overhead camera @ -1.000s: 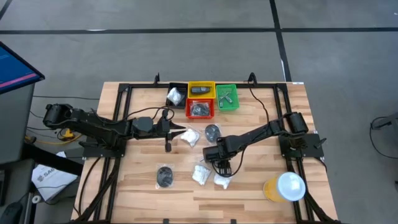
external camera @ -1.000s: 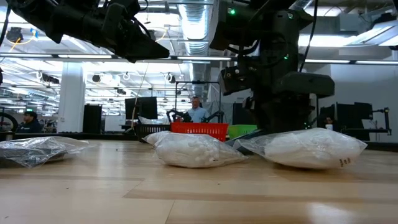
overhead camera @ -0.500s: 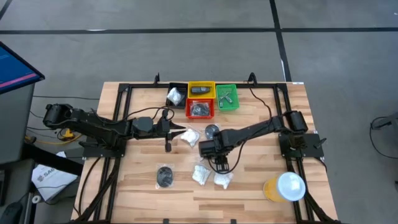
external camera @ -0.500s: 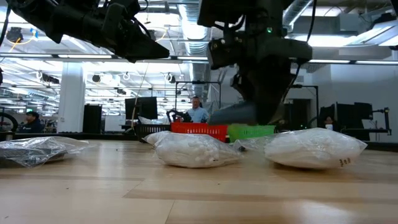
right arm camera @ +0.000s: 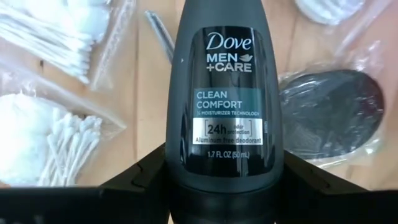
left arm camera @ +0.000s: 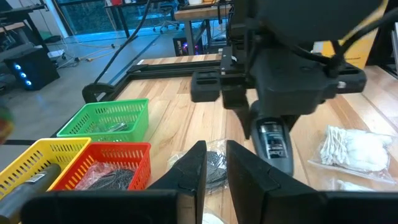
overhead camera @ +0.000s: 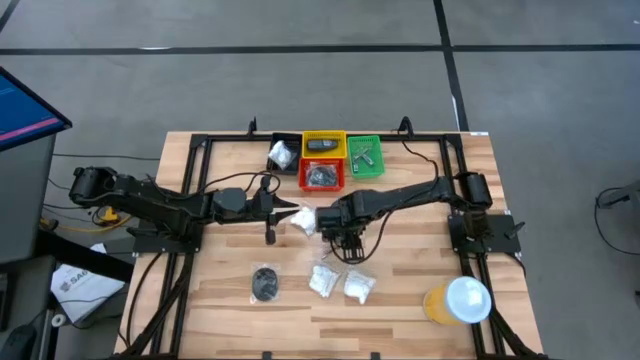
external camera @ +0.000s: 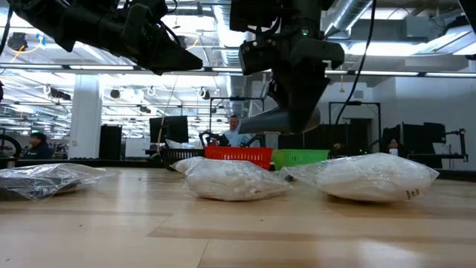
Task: Pick & Place Travel size toiletries
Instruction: Put the black deodorant into the yellow bin
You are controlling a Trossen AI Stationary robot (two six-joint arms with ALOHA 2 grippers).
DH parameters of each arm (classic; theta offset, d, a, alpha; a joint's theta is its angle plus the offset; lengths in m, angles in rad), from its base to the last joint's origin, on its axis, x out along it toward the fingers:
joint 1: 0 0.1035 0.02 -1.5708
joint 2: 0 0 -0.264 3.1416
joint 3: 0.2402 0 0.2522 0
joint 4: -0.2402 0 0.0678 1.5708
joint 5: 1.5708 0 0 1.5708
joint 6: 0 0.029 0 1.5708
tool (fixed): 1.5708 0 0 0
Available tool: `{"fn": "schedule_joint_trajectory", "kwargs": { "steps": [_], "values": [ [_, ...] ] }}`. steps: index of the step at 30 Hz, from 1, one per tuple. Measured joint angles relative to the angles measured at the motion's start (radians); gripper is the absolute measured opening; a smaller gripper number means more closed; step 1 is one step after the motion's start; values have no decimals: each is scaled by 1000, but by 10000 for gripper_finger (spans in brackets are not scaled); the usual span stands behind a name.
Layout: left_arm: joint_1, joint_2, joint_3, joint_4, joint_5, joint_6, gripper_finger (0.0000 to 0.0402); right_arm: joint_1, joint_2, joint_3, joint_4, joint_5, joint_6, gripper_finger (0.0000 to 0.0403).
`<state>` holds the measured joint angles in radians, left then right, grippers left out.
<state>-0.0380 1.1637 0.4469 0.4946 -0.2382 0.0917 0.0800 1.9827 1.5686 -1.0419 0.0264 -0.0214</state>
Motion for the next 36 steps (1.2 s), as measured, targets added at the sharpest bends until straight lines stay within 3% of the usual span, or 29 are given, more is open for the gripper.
{"fn": "schedule_joint_trajectory", "kwargs": {
  "steps": [14,36],
  "values": [
    [0,0,0,0,0,0,54,-126,0,2,6,0,-73,190],
    [0,0,0,0,0,0,54,-304,-1,154,90,-1,-181,190]
  ]
}}
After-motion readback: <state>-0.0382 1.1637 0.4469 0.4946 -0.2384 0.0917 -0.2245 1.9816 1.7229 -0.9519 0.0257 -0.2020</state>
